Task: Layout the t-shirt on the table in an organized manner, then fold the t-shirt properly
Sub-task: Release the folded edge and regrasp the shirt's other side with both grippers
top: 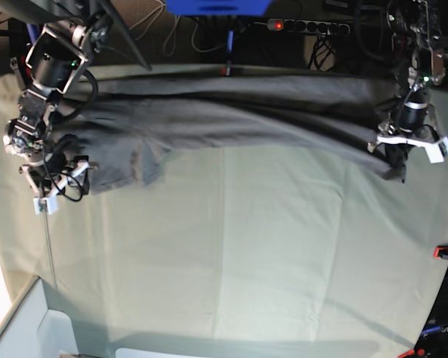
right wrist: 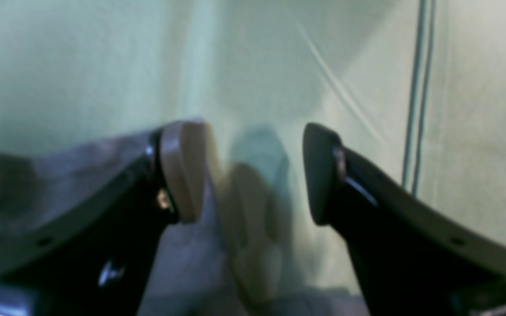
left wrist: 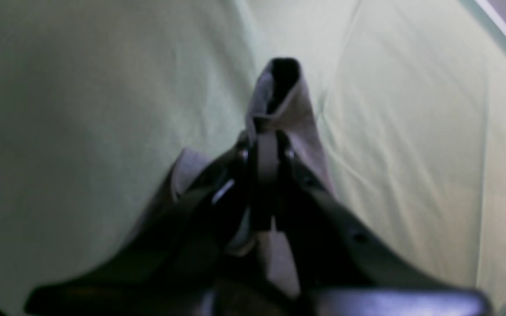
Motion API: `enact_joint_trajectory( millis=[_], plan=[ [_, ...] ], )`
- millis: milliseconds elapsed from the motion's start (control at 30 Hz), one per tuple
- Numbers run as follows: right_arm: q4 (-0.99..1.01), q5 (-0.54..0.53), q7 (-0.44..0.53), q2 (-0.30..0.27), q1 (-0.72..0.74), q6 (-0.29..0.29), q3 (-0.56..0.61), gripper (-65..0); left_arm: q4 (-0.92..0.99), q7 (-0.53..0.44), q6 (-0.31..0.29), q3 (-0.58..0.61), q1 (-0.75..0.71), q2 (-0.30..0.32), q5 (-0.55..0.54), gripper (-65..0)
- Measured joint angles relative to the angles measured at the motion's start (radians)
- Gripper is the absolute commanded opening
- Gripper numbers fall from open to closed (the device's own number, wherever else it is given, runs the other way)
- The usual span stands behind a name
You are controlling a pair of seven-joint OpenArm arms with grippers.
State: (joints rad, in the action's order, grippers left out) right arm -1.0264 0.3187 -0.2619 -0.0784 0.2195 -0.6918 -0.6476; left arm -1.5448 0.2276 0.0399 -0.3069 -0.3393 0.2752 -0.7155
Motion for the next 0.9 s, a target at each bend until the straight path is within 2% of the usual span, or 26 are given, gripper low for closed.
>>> enact_joint_trajectory(
  millis=[167,433,467,533,667,800,900],
  plan=[
    [0.000,-0.005,0.000,0.008,-0.021,0.000,0.089,-29.5,0.012,0.002,0.000,0.000,0.020,0.004,-0.001,-65.0],
    [0.004,-0.004,0.002,0.008,-0.036,0.000,0.099,-30.6,0.035,0.005,0.000,0.000,0.037,0.001,0.000,-65.0],
    [0.004,-0.004,0.000,0.009,-0.035,0.000,0.099,-32.6,0.035,0.005,0.001,0.000,0.042,0.001,0.000,-65.0],
    [0.004,-0.004,0.001,0.009,-0.035,0.000,0.101,-40.4,0.044,0.004,-0.003,0.000,0.056,0.001,0.000,-65.0],
    [0.004,-0.004,0.000,0.008,-0.035,0.000,0.108,-64.8,0.062,0.002,-0.002,0.000,0.055,0.001,0.000,-65.0],
    [0.006,0.000,-0.005,0.007,-0.021,0.000,0.174,-65.0,0.089,0.007,-0.003,0.001,0.099,-0.001,0.003,-65.0],
    [0.006,0.000,-0.007,0.007,0.029,0.000,0.177,-65.0,0.121,0.008,-0.003,0.006,0.146,-0.004,0.000,-65.0]
  ],
)
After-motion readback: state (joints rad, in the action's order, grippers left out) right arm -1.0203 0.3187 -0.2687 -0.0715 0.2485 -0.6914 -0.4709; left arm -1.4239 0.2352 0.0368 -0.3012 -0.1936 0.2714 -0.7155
